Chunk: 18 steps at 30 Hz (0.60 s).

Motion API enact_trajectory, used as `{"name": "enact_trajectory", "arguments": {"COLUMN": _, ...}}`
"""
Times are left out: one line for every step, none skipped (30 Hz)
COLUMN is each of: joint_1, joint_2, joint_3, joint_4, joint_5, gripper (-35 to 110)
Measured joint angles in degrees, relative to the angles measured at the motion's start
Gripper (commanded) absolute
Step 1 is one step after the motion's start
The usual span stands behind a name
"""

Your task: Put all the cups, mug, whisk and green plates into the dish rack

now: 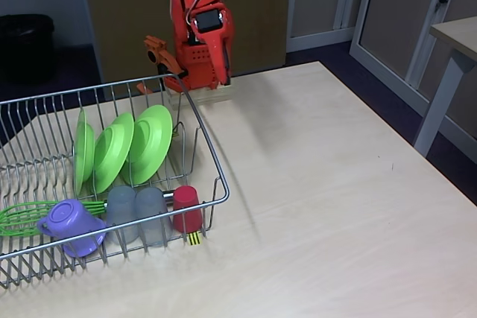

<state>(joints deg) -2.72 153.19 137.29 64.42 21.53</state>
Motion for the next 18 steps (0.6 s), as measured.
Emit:
{"name": "enact_trajectory", "arguments": {"joint_1": -1.8, "joint_2": 0.6, "joint_3": 1.4, "joint_4": -1.0, "joint_5": 0.5, "gripper": 0}}
{"name": "enact_trajectory", "arguments": {"joint_1": -3.9, "joint_2": 1.6, "joint_3": 3.3, "joint_4": -2.1, "joint_5": 0.6, "gripper": 0}}
{"name": "enact_trajectory", "arguments": {"joint_1": -5.5, "joint_2": 2.4, "joint_3": 5.2, "joint_4": -3.5, "joint_5": 0.6, "gripper": 0}}
{"name": "enact_trajectory", "arguments": {"joint_1": -7.4, "joint_2": 3.4, "joint_3": 7.3, "joint_4": -4.6, "joint_5": 0.8, "gripper": 0}}
{"name": "enact_trajectory", "arguments": {"joint_1": -8.9, "joint_2": 4.7, "joint_3": 9.9, "joint_4": -5.6, "joint_5": 0.7, "gripper": 0}}
{"name": "enact_trajectory", "arguments": {"joint_1": -10.3, "joint_2": 6.5, "joint_3": 12.9, "joint_4": -6.7, "joint_5": 0.6, "gripper": 0}}
{"name": "enact_trajectory", "arguments": {"joint_1": -11.5, "joint_2": 8.4, "joint_3": 16.0, "joint_4": -7.7, "joint_5": 0.6, "gripper": 0}}
{"name": "enact_trajectory", "arguments": {"joint_1": -12.8, "joint_2": 10.2, "joint_3": 19.2, "joint_4": -9.1, "joint_5": 0.7, "gripper": 0}}
{"name": "enact_trajectory", "arguments": {"joint_1": -13.7, "joint_2": 12.1, "joint_3": 22.2, "joint_4": -10.3, "joint_5": 0.9, "gripper": 0}}
{"name": "enact_trajectory", "arguments": {"joint_1": -14.6, "joint_2": 14.2, "joint_3": 25.2, "joint_4": -10.8, "joint_5": 0.8, "gripper": 0}}
{"name": "enact_trajectory", "arguments": {"joint_1": -15.5, "joint_2": 15.6, "joint_3": 27.7, "joint_4": -10.8, "joint_5": 0.4, "gripper": 0}}
{"name": "enact_trajectory", "arguments": {"joint_1": -16.1, "joint_2": 16.3, "joint_3": 29.3, "joint_4": -10.5, "joint_5": -1.1, "gripper": 0}}
{"name": "enact_trajectory", "arguments": {"joint_1": -16.9, "joint_2": 17.3, "joint_3": 30.6, "joint_4": -10.1, "joint_5": -3.3, "gripper": 0}}
{"name": "enact_trajectory", "arguments": {"joint_1": -17.6, "joint_2": 18.5, "joint_3": 32.2, "joint_4": -9.8, "joint_5": -5.8, "gripper": 0}}
{"name": "enact_trajectory", "arguments": {"joint_1": -18.4, "joint_2": 19.4, "joint_3": 33.8, "joint_4": -9.8, "joint_5": -8.2, "gripper": 0}}
{"name": "enact_trajectory", "arguments": {"joint_1": -18.7, "joint_2": 20.8, "joint_3": 35.2, "joint_4": -9.8, "joint_5": -10.4, "gripper": 0}}
{"name": "enact_trajectory", "arguments": {"joint_1": -19.1, "joint_2": 23.6, "joint_3": 37.2, "joint_4": -9.1, "joint_5": -12.5, "gripper": 0}}
{"name": "enact_trajectory", "arguments": {"joint_1": -19.5, "joint_2": 25.6, "joint_3": 38.7, "joint_4": -8.3, "joint_5": -14.9, "gripper": 0}}
